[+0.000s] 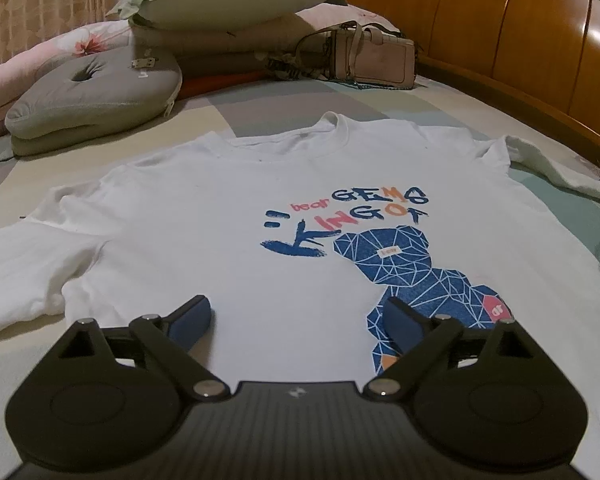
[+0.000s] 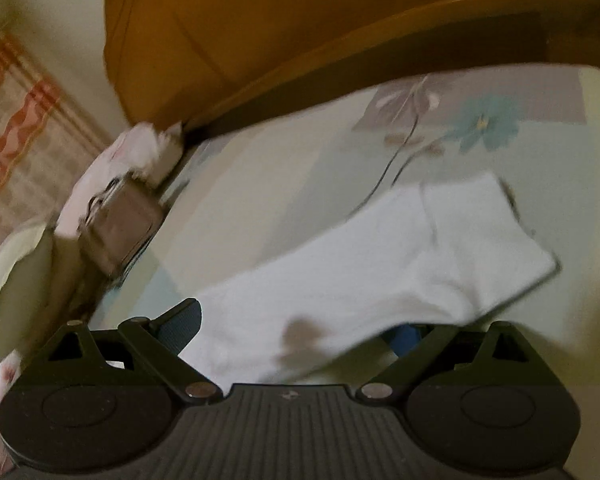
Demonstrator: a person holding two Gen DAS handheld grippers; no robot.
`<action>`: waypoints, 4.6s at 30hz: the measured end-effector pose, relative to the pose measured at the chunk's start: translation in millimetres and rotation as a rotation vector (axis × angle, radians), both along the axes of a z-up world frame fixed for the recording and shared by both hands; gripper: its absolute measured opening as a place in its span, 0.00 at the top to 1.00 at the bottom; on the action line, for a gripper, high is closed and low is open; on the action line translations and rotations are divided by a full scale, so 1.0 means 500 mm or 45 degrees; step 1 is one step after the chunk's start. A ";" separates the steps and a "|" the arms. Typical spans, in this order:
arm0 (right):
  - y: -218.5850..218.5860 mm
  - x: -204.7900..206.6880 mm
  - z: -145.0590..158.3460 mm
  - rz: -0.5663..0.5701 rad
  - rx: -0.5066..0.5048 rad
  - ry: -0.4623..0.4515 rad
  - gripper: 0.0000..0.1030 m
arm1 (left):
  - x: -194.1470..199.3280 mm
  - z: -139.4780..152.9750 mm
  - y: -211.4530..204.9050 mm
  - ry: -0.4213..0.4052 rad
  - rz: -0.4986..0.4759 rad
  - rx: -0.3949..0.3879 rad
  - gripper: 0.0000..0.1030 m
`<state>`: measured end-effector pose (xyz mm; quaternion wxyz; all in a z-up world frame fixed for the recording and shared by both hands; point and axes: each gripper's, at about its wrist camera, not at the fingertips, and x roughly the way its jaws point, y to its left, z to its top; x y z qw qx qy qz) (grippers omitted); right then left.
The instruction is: Fold clothes
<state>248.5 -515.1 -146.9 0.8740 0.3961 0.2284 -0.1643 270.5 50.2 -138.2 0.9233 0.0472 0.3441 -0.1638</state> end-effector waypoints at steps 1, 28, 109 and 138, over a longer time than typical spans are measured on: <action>-0.008 0.001 0.000 -0.021 -0.015 0.008 0.12 | 0.000 0.000 0.000 -0.001 0.000 0.000 0.10; -0.137 -0.035 0.055 -0.115 -0.247 0.304 0.32 | 0.002 -0.004 0.001 -0.007 -0.007 0.002 0.08; 0.432 0.402 0.063 0.618 -0.571 0.730 0.00 | -0.012 0.026 0.022 -0.016 -0.036 0.030 0.05; 0.525 0.490 0.053 0.822 -0.675 0.478 0.00 | 0.001 0.027 0.046 -0.017 0.023 0.019 0.05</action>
